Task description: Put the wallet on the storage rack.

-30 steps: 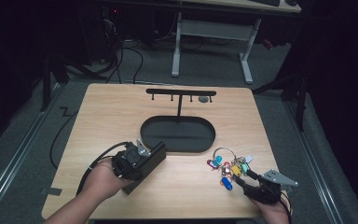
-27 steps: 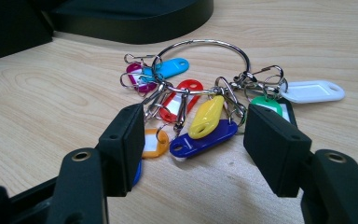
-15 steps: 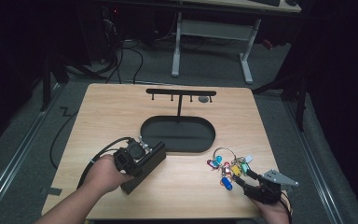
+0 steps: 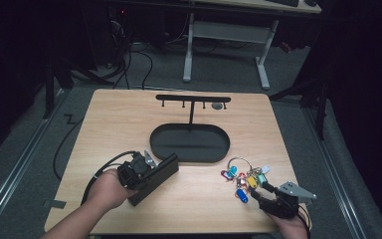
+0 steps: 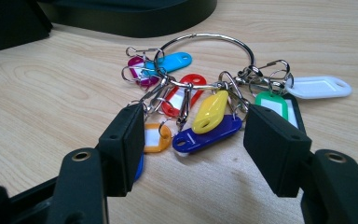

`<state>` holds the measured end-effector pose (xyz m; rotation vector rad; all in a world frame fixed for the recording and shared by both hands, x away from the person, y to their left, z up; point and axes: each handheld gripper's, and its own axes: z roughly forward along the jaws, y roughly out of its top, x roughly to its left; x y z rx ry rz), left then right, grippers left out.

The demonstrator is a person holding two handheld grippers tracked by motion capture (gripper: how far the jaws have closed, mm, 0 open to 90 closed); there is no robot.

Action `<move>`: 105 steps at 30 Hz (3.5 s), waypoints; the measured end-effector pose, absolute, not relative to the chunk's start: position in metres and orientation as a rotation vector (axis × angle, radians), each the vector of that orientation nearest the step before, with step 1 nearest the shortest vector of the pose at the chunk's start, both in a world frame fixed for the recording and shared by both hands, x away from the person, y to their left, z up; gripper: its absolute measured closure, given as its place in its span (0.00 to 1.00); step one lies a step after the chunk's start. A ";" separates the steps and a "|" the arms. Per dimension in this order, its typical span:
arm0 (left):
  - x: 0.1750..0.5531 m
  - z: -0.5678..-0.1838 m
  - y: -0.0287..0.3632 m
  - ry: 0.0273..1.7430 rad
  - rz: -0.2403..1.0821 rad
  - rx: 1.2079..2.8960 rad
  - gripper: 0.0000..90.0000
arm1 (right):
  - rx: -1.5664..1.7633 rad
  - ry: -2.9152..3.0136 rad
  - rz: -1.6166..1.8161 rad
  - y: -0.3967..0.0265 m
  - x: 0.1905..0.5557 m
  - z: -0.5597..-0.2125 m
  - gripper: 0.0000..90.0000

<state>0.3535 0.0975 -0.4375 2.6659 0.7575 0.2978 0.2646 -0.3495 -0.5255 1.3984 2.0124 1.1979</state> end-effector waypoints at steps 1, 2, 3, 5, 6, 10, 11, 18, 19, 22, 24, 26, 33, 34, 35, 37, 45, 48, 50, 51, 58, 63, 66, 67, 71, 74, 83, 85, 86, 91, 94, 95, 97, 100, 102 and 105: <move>0.354 -0.438 0.098 0.754 0.293 2.664 0.79 | 1.399 2.014 1.195 -0.350 0.264 -0.526 0.43; 0.354 -0.438 0.099 0.746 0.291 2.665 0.79 | 1.403 2.015 1.195 -0.351 0.264 -0.526 0.43; 0.355 -0.438 0.099 0.740 0.291 2.668 0.80 | 1.407 2.008 1.198 -0.352 0.264 -0.526 0.43; 0.355 -0.437 0.097 0.724 0.295 2.685 0.80 | 1.417 1.997 1.201 -0.354 0.263 -0.526 0.43; 0.355 -0.437 0.097 0.724 0.295 2.685 0.80 | 1.417 1.997 1.201 -0.354 0.263 -0.526 0.43; 0.349 -0.437 0.092 0.677 0.347 2.705 0.81 | 1.420 1.978 1.219 -0.355 0.261 -0.523 0.43; 0.348 -0.437 0.091 0.662 0.355 2.706 0.81 | 1.413 1.978 1.220 -0.354 0.260 -0.523 0.43; 0.344 -0.439 0.092 0.555 0.422 2.695 0.82 | 1.414 1.990 1.212 -0.354 0.262 -0.524 0.43; 0.343 -0.440 0.091 0.543 0.439 2.691 0.82 | 1.412 1.991 1.211 -0.354 0.262 -0.524 0.43; 0.341 -0.441 0.090 0.506 0.476 2.687 0.82 | 1.405 1.992 1.211 -0.353 0.262 -0.523 0.43; 0.337 -0.443 0.086 0.437 0.510 2.690 0.82 | 1.400 1.987 1.216 -0.353 0.262 -0.522 0.43; 0.336 -0.441 0.085 0.408 0.519 2.686 0.82 | 1.406 1.986 1.217 -0.352 0.263 -0.523 0.43; 0.336 -0.426 0.081 0.349 0.604 2.641 0.82 | 1.399 1.989 1.217 -0.354 0.263 -0.523 0.43; 0.336 -0.424 0.080 0.331 0.614 2.639 0.82 | 1.402 1.986 1.220 -0.354 0.262 -0.523 0.43; 0.336 -0.424 0.080 0.331 0.614 2.639 0.82 | 1.402 1.986 1.220 -0.354 0.262 -0.523 0.43; 0.334 -0.419 0.075 0.250 0.667 2.634 0.82 | 1.408 1.979 1.222 -0.355 0.260 -0.522 0.43; 0.337 -0.410 0.062 0.161 0.811 2.630 0.82 | 1.401 1.982 1.224 -0.356 0.259 -0.522 0.43; 0.338 -0.409 0.059 0.126 0.843 2.632 0.82 | 1.386 1.971 1.233 -0.357 0.256 -0.519 0.43; 0.339 -0.409 0.056 0.084 0.865 2.629 0.82 | 1.389 1.969 1.232 -0.357 0.256 -0.519 0.43; 0.340 -0.409 0.054 0.045 0.897 2.634 0.82 | 1.390 1.967 1.232 -0.358 0.257 -0.519 0.43; 0.360 -0.401 0.043 -0.045 0.990 2.598 0.82 | 1.400 1.969 1.219 -0.358 0.256 -0.521 0.43; 0.373 -0.395 0.034 -0.055 1.048 2.566 0.82 | 1.413 1.958 1.211 -0.361 0.254 -0.521 0.44; 0.377 -0.396 0.028 -0.058 1.063 2.553 0.82 | 1.406 1.958 1.207 -0.361 0.253 -0.521 0.44; 0.377 -0.396 0.028 -0.058 1.063 2.553 0.82 | 1.406 1.958 1.207 -0.361 0.253 -0.521 0.44; 0.387 -0.401 0.018 -0.080 1.081 2.555 0.82 | 1.418 1.948 1.204 -0.363 0.250 -0.521 0.44; 0.390 -0.405 0.014 -0.096 1.083 2.566 0.82 | 1.423 1.941 1.205 -0.365 0.249 -0.521 0.44; 0.399 -0.416 -0.001 -0.140 1.088 2.584 0.82 | 1.419 1.936 1.210 -0.366 0.250 -0.520 0.44; 0.401 -0.421 -0.004 -0.154 1.091 2.595 0.82 | 1.421 1.933 1.214 -0.366 0.249 -0.520 0.44; 0.402 -0.422 -0.004 -0.153 1.091 2.598 0.82 | 1.421 1.933 1.214 -0.366 0.249 -0.520 0.44; 0.412 -0.428 -0.007 -0.148 1.098 2.590 0.82 | 1.426 1.938 1.215 -0.366 0.250 -0.521 0.44; 0.420 -0.434 -0.009 -0.147 1.105 2.580 0.82 | 1.418 1.943 1.218 -0.366 0.250 -0.521 0.44; 0.423 -0.435 -0.010 -0.145 1.103 2.582 0.82 | 1.414 1.939 1.224 -0.365 0.250 -0.520 0.44; 0.428 -0.438 -0.012 -0.142 1.106 2.579 0.82 | 1.410 1.933 1.234 -0.364 0.249 -0.518 0.44; 0.434 -0.443 -0.015 -0.147 1.117 2.580 0.82 | 1.410 1.936 1.234 -0.363 0.249 -0.518 0.44; 0.435 -0.445 -0.016 -0.156 1.118 2.585 0.82 | 1.414 1.933 1.235 -0.364 0.248 -0.518 0.44; 0.443 -0.454 -0.017 -0.174 1.102 2.591 0.82 | 1.424 1.927 1.242 -0.365 0.247 -0.519 0.44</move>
